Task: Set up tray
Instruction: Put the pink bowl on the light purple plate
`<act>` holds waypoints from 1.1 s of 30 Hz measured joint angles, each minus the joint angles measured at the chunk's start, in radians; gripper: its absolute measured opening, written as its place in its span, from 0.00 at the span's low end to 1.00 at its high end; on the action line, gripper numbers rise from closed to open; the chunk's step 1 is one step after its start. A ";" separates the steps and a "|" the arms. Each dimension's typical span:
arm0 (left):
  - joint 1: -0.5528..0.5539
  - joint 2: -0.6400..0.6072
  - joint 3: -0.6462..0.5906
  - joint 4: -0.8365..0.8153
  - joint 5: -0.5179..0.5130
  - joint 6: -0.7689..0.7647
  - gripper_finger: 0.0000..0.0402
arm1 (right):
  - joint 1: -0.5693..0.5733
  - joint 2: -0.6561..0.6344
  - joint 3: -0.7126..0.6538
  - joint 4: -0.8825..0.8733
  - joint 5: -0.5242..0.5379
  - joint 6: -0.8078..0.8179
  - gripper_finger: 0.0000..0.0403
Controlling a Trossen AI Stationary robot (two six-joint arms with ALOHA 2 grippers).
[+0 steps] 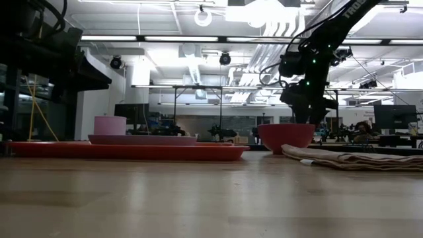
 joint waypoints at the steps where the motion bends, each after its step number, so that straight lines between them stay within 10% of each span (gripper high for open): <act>1: 0.000 0.000 0.000 0.000 0.000 0.002 0.29 | 0.000 0.000 0.000 0.000 -0.002 0.001 0.51; 33: 0.000 0.000 -0.001 -0.002 0.000 0.023 0.29 | 0.000 0.000 0.000 -0.009 -0.029 0.028 0.02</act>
